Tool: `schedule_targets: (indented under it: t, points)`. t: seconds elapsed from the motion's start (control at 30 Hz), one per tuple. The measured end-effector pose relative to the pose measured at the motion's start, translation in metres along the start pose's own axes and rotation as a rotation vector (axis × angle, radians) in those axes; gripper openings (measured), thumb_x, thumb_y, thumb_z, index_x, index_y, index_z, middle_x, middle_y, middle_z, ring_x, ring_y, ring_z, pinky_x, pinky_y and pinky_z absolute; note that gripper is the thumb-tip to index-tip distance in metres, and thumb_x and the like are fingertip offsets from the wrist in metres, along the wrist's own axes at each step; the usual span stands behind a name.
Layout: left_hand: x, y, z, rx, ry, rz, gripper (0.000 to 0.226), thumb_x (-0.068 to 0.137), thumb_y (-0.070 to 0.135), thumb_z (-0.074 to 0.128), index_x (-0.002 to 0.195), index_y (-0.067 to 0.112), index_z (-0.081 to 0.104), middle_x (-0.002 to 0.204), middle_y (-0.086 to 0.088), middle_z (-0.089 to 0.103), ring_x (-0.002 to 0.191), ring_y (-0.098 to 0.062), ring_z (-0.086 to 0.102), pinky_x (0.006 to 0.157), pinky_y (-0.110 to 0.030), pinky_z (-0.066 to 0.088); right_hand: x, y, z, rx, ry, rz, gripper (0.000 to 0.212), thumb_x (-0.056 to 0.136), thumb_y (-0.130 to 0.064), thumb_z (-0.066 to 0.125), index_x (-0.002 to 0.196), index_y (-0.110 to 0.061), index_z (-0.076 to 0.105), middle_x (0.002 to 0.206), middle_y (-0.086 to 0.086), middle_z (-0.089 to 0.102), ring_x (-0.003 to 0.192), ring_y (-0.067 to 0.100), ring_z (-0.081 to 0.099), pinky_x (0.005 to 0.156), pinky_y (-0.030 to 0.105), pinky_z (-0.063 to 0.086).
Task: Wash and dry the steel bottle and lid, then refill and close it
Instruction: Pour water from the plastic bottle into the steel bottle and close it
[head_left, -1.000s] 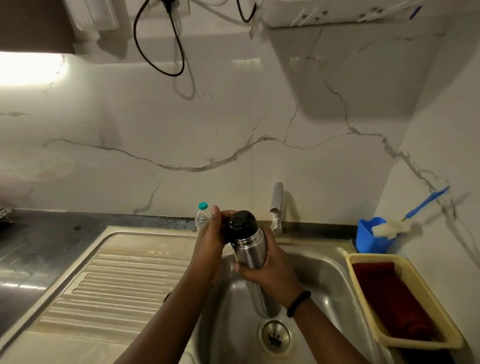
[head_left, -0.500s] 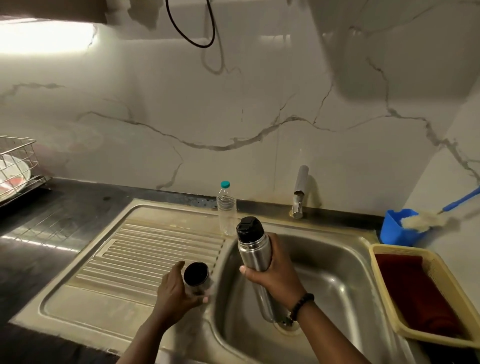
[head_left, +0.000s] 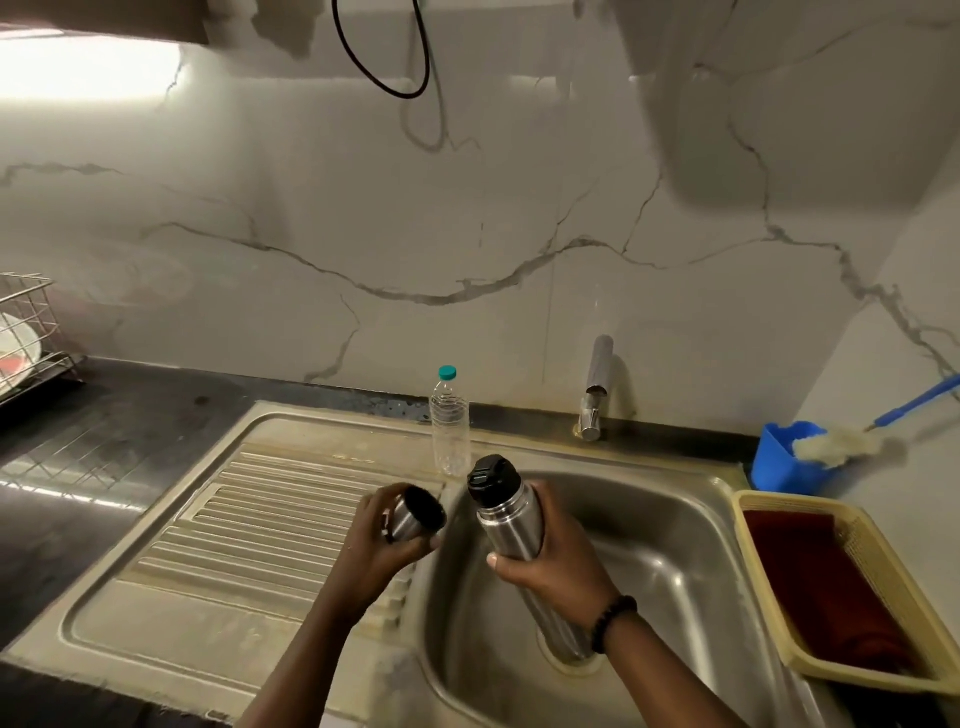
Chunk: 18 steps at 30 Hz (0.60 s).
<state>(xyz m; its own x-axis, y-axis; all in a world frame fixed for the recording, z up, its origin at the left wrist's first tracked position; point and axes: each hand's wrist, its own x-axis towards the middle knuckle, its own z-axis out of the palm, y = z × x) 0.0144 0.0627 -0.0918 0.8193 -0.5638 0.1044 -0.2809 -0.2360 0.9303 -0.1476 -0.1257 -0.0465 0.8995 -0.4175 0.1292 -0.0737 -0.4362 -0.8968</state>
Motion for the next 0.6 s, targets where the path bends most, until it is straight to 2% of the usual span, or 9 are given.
schedule_targets:
  t: [0.1,0.2,0.3,0.4,0.47,0.53,0.6]
  points:
    - [0.003,0.039,-0.001,-0.140,-0.125,0.040,0.075,0.064,0.041,0.089,0.127,0.029,0.050,0.120,0.002,0.059,0.104,-0.023,0.066,0.082,-0.045,0.061,0.003,0.007,0.002,-0.056,-0.024,0.017,0.067,0.064,-0.034,0.083,0.120,-0.038,0.046,0.111,-0.016,0.061,0.097,0.003,0.061,0.082,0.038,0.057]
    - [0.003,0.064,0.001,-0.158,-0.132,0.092,0.063,0.071,0.042,0.084,0.125,0.026,0.054,0.116,0.002,0.064,0.104,-0.023,0.066,0.085,-0.044,0.059,0.006,0.014,0.001,-0.134,-0.042,0.015,0.065,0.064,-0.037,0.080,0.118,-0.042,0.045,0.111,-0.017,0.059,0.096,0.003,0.060,0.080,0.037,0.057]
    - [0.003,0.078,0.005,-0.146,-0.175,0.102,0.061,0.073,0.046,0.080,0.128,0.037,0.055,0.119,0.011,0.064,0.108,-0.012,0.063,0.089,-0.039,0.058,0.009,0.017,0.001,-0.176,-0.046,0.005,0.065,0.065,-0.036,0.080,0.117,-0.045,0.043,0.113,-0.017,0.056,0.097,0.004,0.060,0.078,0.033,0.057]
    - [0.005,0.083,0.012,-0.103,-0.261,0.119,0.062,0.078,0.029,0.077,0.133,0.042,0.052,0.122,0.020,0.058,0.110,-0.006,0.059,0.094,-0.039,0.056,0.012,0.013,0.003,-0.238,-0.050,-0.040,0.067,0.066,-0.037,0.079,0.119,-0.045,0.039,0.116,-0.020,0.051,0.098,0.003,0.057,0.076,0.023,0.053]
    - [0.006,0.088,0.018,-0.071,-0.299,0.154,0.061,0.081,0.023,0.073,0.135,0.040,0.051,0.125,0.015,0.055,0.111,-0.009,0.059,0.092,-0.038,0.057,0.013,0.010,0.003,-0.268,-0.049,-0.068,0.067,0.066,-0.037,0.078,0.119,-0.044,0.038,0.116,-0.022,0.048,0.097,0.001,0.055,0.072,0.016,0.046]
    - [0.007,0.096,0.026,-0.128,-0.289,0.144,0.055,0.084,0.028,0.074,0.133,0.037,0.052,0.125,0.005,0.056,0.108,-0.014,0.061,0.086,-0.033,0.058,0.014,0.010,0.002,-0.220,-0.039,-0.058,0.066,0.066,-0.037,0.079,0.118,-0.045,0.040,0.116,-0.022,0.050,0.098,0.002,0.056,0.074,0.020,0.050]
    - [0.007,0.105,0.035,-0.201,-0.208,0.086,0.048,0.086,0.037,0.073,0.129,0.035,0.054,0.122,0.003,0.059,0.105,-0.008,0.063,0.079,-0.019,0.055,0.014,0.011,0.002,-0.150,-0.022,-0.039,0.067,0.065,-0.038,0.079,0.121,-0.045,0.042,0.117,-0.020,0.054,0.100,0.002,0.058,0.079,0.028,0.055]
